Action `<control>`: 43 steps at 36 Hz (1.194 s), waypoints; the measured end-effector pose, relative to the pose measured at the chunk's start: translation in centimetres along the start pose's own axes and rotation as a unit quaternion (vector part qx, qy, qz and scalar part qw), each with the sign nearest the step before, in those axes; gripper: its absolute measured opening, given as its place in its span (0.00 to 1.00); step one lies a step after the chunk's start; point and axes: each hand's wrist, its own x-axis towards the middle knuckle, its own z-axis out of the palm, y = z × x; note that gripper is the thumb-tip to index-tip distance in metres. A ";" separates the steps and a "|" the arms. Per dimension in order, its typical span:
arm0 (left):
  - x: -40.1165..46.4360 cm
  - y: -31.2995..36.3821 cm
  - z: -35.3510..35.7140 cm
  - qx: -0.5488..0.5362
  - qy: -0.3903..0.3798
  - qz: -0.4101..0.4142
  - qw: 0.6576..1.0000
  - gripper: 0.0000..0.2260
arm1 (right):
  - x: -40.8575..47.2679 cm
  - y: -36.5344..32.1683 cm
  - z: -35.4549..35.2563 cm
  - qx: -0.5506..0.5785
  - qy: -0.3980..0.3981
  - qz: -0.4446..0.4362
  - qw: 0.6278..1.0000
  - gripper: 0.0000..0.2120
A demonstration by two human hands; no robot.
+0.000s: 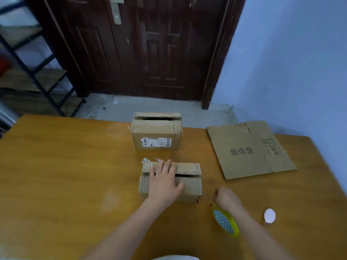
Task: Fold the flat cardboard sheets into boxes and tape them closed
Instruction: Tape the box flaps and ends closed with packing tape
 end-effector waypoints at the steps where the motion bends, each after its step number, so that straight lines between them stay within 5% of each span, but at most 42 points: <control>1: 0.1 0.4 -0.5 -0.015 0.015 -0.001 1.000 0.27 | -0.2 -0.1 0.0 -0.001 0.003 -0.004 1.000 0.07; 6: 0.1 1.5 -2.1 -0.075 0.103 0.053 0.990 0.20 | -2.1 0.1 -1.4 0.025 0.014 -0.020 0.999 0.08; 11: 0.0 2.6 -2.2 -0.178 0.094 0.062 0.978 0.16 | -5.1 2.3 -6.4 0.136 0.051 -0.063 0.987 0.08; 20: 0.4 8.2 -4.2 -0.471 -0.105 0.069 0.873 0.45 | -9.4 3.2 -13.1 0.197 0.113 -0.128 0.965 0.09; 26: 1.2 10.1 -5.3 -0.586 -0.163 0.014 0.794 0.06 | -11.2 2.6 -14.2 0.192 0.129 -0.179 0.956 0.06; 28: 1.0 9.7 -6.0 -0.615 -0.174 0.029 0.769 0.06 | -11.3 2.6 -14.3 0.197 0.131 -0.192 0.953 0.08; 32: 0.6 9.4 -7.5 -0.605 -0.137 0.039 0.783 0.07 | -10.9 2.3 -14.3 0.225 0.127 -0.215 0.942 0.07; 35: 0.7 8.8 -8.9 -0.596 -0.101 0.037 0.796 0.11 | -10.6 1.7 -14.5 0.250 0.115 -0.226 0.935 0.27; 37: 1.0 8.0 -10.0 -0.605 -0.084 0.015 0.792 0.11 | -10.5 1.3 -15.0 0.287 0.111 -0.240 0.921 0.30; 43: 2.4 4.6 -12.7 -0.644 -0.036 -0.097 0.758 0.10 | -10.4 -0.3 -15.8 0.384 -0.031 -0.320 0.865 0.28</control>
